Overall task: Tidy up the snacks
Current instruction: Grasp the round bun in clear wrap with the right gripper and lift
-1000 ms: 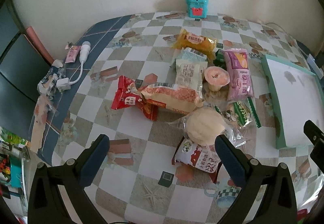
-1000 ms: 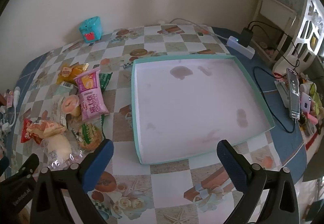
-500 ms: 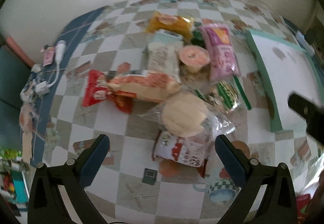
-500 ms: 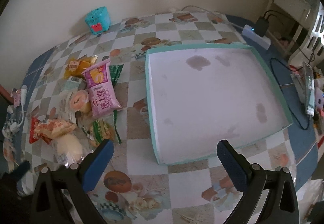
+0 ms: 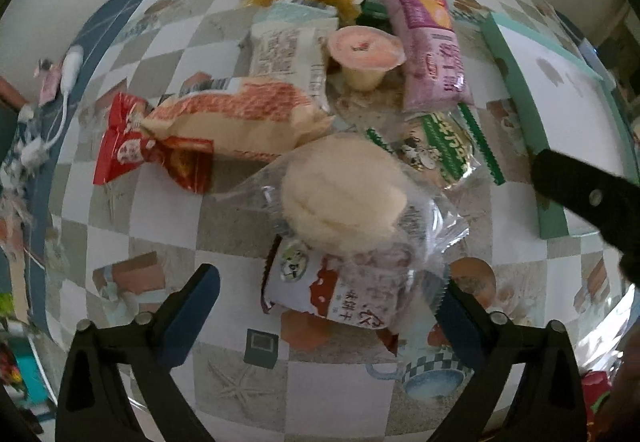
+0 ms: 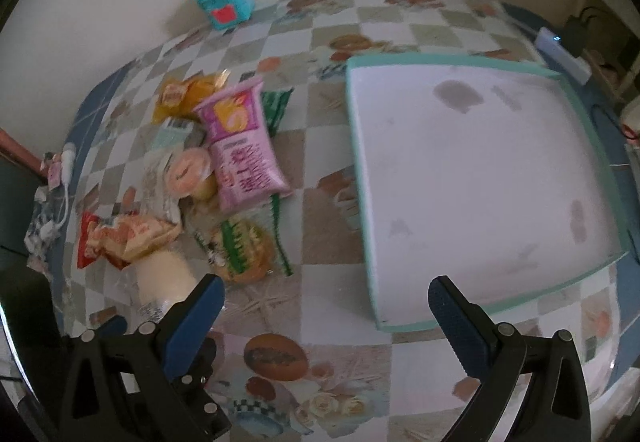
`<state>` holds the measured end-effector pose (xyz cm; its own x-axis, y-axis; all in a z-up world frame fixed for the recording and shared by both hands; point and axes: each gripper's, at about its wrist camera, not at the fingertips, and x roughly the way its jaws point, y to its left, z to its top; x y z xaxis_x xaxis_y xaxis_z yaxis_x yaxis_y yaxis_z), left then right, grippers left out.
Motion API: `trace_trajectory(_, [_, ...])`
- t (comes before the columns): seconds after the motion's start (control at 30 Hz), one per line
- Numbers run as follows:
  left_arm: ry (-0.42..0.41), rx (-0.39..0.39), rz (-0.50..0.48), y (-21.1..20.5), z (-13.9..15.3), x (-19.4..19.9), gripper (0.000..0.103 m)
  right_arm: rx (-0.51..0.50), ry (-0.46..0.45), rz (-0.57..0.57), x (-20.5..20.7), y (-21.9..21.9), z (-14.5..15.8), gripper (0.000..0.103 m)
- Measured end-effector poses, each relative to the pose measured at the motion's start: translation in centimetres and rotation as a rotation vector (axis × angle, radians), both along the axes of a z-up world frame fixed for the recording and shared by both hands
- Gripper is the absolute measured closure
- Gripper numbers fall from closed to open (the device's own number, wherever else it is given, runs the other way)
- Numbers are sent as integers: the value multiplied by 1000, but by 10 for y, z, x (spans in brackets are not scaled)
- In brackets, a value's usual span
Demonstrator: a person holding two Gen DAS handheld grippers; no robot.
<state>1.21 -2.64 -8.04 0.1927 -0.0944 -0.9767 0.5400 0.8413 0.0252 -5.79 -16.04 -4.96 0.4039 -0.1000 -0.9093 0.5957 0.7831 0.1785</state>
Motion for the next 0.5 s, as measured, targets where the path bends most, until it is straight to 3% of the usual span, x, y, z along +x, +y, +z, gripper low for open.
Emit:
trace_trajectory(0.27, [46,-95,53,28,4,8,29,71,-70,141,22,21,3,0])
trace_trajectory(0.33, [64,-130,76,37,4,11,30,83,-82,193,28,30,4,6])
trace_trajectory(0.5, [91,-174,122,56,2,14,32,126,-99,289,38,47,-1,8])
